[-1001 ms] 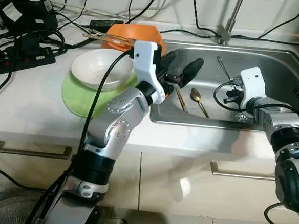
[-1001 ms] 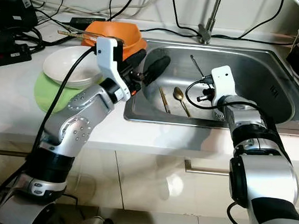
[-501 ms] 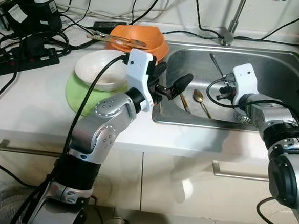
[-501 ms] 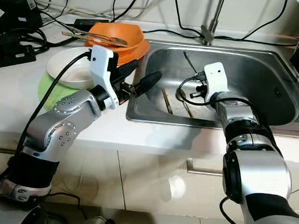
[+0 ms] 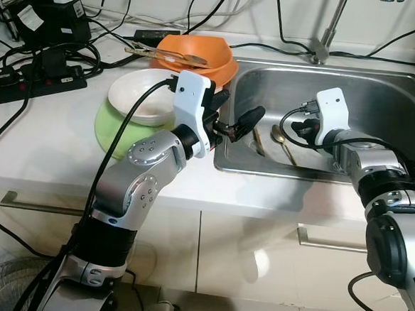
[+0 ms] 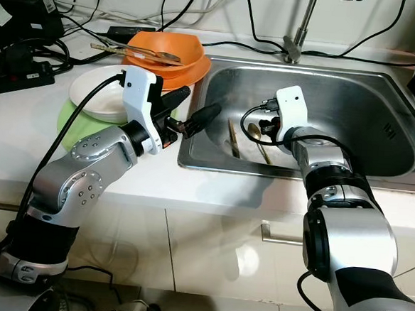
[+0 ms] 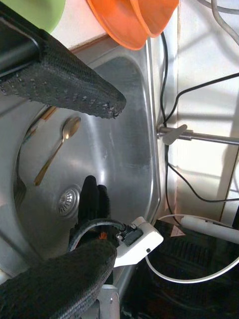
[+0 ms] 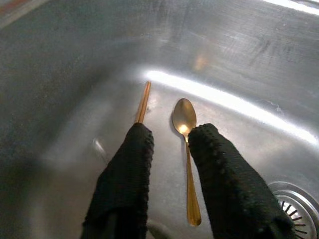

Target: Kitchen organization

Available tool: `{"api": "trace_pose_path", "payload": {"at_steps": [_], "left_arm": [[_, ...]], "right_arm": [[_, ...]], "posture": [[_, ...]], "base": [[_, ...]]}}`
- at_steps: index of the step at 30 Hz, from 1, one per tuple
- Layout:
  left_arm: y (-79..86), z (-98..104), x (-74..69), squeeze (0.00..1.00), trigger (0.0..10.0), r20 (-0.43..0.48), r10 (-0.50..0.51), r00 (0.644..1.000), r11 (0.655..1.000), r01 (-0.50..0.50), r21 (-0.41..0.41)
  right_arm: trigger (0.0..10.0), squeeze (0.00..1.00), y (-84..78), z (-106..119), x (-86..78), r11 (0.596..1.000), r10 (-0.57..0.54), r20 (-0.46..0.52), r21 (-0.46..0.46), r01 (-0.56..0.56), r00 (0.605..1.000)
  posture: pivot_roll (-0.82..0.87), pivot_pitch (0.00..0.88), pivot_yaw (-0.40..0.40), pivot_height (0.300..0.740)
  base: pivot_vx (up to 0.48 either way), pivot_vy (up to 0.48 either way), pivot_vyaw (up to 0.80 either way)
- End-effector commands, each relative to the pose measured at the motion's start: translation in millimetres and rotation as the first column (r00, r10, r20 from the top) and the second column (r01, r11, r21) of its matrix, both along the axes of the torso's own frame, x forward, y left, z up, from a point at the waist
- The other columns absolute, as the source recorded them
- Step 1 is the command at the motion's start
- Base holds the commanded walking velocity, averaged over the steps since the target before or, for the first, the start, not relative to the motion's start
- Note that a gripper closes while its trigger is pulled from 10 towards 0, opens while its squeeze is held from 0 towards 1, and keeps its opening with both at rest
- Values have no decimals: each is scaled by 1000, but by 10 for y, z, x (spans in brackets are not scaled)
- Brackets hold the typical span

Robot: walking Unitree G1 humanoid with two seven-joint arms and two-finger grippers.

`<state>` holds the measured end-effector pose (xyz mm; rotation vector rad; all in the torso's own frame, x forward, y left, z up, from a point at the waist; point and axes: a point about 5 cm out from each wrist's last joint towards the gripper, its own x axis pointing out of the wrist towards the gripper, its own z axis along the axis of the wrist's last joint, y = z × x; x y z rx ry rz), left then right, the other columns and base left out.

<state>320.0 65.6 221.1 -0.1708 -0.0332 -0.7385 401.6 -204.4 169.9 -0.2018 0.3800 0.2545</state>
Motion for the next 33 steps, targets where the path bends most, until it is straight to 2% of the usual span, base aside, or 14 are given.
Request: {"api": "trace_pose_path", "payload": {"at_steps": [1, 7, 9, 10, 13, 14, 21, 23, 24, 25, 26, 27, 28, 33], "left_arm": [[-8, 52, 9, 0, 10000, 20, -4, 1000, 1000, 3, 16], [0, 66, 16, 0, 10000, 36, 9, 999, 999, -10, 31], [34, 112, 39, 0, 10000, 77, 58, 995, 997, -61, 38], [46, 128, 45, 1000, 10000, 81, 67, 994, 997, -70, 29], [78, 155, 57, 1000, 10000, 104, 88, 991, 995, -92, 34], [112, 167, 81, 1000, 10000, 118, 108, 987, 993, -114, 42], [173, 274, 135, 1000, 10000, 192, 162, 968, 983, -174, 49], [247, 402, 179, 918, 10000, 249, 226, 942, 970, -241, 30], [257, 415, 185, 918, 10000, 252, 235, 939, 968, -249, 25], [301, 439, 206, 600, 10000, 269, 266, 926, 958, -284, 30], [330, 454, 220, 600, 10000, 280, 287, 916, 950, -309, 36], [366, 459, 225, 557, 10000, 295, 327, 898, 935, -353, 38], [424, 472, 243, 35, 10000, 311, 375, 873, 913, -406, 37], [617, 525, 319, 0, 10000, 339, 428, 838, 877, -476, 67]], "right_arm": [[10000, 1000, -18, 85, 23, 1000, -3, 11, 7, 3, 1000], [10000, 1000, -6, 151, 44, 1000, -3, 37, 24, 2, 999], [10000, 1000, 10, 361, 100, 994, -28, 123, 109, 14, 992], [10000, 1000, 9, 450, 119, 991, -38, 164, 132, 17, 986], [10000, 1000, 7, 637, 148, 984, -58, 248, 177, 14, 967], [10000, 1000, 19, 758, 155, 980, -60, 310, 201, -4, 949], [10000, 1000, 59, 911, 143, 977, -64, 384, 210, -20, 921], [10000, 1000, 137, 1028, 105, 969, -35, 421, 238, -73, 907], [10000, 1000, 147, 1042, 98, 968, -30, 426, 239, -80, 904], [10000, 847, 181, 1087, 72, 963, -12, 443, 245, -109, 896], [10000, 847, 203, 1118, 52, 960, 0, 455, 249, -128, 891], [10000, 0, 246, 1166, 10, 953, 28, 468, 255, -165, 883], [10000, 0, 299, 1217, -53, 943, 61, 479, 260, -208, 876], [10000, 0, 391, 1258, -212, 925, 126, 474, 260, -276, 871]], "posture": [[113, 24, 44, 740], [111, 26, 43, 740], [109, 27, 36, 740], [107, 28, 35, 740], [106, 29, 35, 740], [89, 30, 41, 740], [79, 32, 44, 740], [76, 32, 45, 740], [75, 31, 44, 740], [76, 31, 45, 740], [76, 31, 45, 740], [75, 31, 45, 740], [75, 32, 46, 740], [72, 34, 53, 740]], "base": [[0, 0, 0], [0, 0, 0], [0, 0, 0], [0, 0, 0], [0, 0, 0], [0, 0, 0], [0, 0, 0], [0, 0, 0], [0, 0, 0], [0, 0, 0], [0, 0, 0], [0, 0, 0], [0, 0, 0], [0, 0, 0]]}}
